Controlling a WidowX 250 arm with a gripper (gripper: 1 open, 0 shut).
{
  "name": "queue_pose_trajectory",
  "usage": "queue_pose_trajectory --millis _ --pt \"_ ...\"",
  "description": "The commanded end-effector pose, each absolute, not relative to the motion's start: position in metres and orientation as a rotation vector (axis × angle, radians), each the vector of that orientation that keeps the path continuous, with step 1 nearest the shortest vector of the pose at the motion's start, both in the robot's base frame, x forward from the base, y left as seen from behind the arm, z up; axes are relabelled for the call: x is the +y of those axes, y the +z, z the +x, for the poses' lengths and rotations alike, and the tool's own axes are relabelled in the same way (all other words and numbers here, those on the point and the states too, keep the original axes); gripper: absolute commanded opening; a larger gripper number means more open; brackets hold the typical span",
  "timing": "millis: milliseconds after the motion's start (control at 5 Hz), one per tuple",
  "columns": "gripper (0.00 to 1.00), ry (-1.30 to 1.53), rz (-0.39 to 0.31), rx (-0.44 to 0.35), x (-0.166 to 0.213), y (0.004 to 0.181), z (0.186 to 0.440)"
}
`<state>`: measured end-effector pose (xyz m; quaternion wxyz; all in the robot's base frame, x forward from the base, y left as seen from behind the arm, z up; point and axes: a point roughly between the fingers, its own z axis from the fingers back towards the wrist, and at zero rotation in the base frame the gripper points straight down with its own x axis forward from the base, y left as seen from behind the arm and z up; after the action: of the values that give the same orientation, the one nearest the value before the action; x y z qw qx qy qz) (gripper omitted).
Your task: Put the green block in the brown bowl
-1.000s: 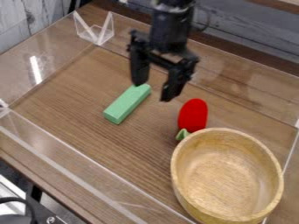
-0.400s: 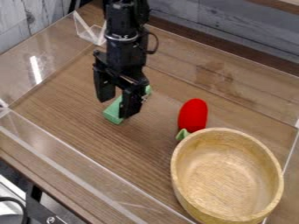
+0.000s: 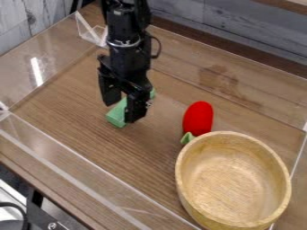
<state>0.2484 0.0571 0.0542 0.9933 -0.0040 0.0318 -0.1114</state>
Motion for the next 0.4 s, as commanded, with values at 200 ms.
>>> queue_pose_trajectory --millis 200 --pt "1.0 -0.238 0.004 -0.014 0.0532 0.0496 0.263"
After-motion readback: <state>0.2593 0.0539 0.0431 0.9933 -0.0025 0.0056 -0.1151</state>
